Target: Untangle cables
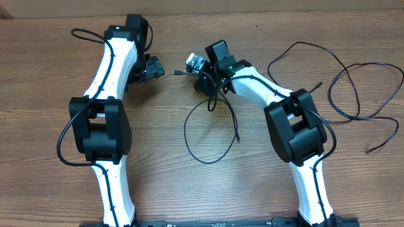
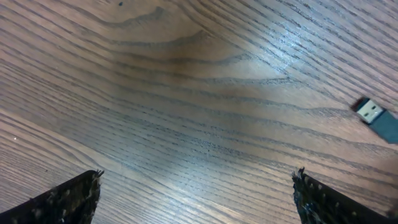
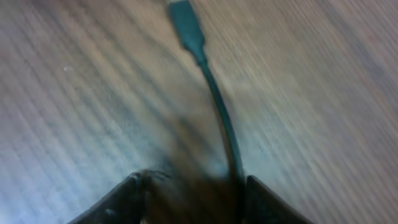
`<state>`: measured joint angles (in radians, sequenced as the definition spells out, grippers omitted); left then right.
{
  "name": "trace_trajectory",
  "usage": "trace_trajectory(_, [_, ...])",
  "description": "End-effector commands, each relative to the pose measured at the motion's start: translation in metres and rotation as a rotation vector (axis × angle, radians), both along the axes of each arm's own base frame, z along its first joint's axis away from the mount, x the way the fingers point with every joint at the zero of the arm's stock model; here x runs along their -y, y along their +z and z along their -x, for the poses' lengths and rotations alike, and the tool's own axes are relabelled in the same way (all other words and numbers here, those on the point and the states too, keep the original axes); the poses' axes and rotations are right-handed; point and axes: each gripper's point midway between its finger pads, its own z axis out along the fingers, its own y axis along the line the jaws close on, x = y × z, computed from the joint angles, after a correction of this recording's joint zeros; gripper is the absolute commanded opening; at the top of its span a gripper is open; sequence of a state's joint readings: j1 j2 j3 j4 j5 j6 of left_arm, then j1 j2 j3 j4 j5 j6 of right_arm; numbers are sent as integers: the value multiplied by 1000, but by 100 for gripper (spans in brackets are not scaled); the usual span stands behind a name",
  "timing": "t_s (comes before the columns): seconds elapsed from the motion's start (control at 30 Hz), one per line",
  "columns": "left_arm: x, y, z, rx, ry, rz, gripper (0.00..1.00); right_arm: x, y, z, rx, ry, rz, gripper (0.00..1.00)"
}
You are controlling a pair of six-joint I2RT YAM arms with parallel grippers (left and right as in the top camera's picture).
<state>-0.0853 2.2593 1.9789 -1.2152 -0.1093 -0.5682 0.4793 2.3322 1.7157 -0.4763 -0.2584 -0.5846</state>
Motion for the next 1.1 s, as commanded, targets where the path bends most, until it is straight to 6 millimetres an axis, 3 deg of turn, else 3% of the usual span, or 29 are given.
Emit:
trace_trajectory(0.0, [1,7,-1,15,-21,-12,99,3,-21,11,-92,4,-14,33])
trace_trajectory(0.1, [1,7,-1,15,-21,-12,100,7,-21,14,-111,0,-7,18])
trace_trajectory(0.17, [1,7,-1,15,-21,-12,100,7,-18,14,-107,0,-9,4])
trace_trajectory(0.47, [1,7,-1,15,-21,-12,99,5,36,12,-83,5,-25,4])
trace_trajectory(0.63, [1,7,-1,15,-21,-12,99,2,62,34,-124,82,-58,4])
trace_trajectory(0.8, [1,7,-1,15,-21,-12,100,10,63,56,-207,104,-29,4])
trace_trajectory(1.07, [1,7,-1,15,-21,-12,99,28,56,105,-271,388,61,4])
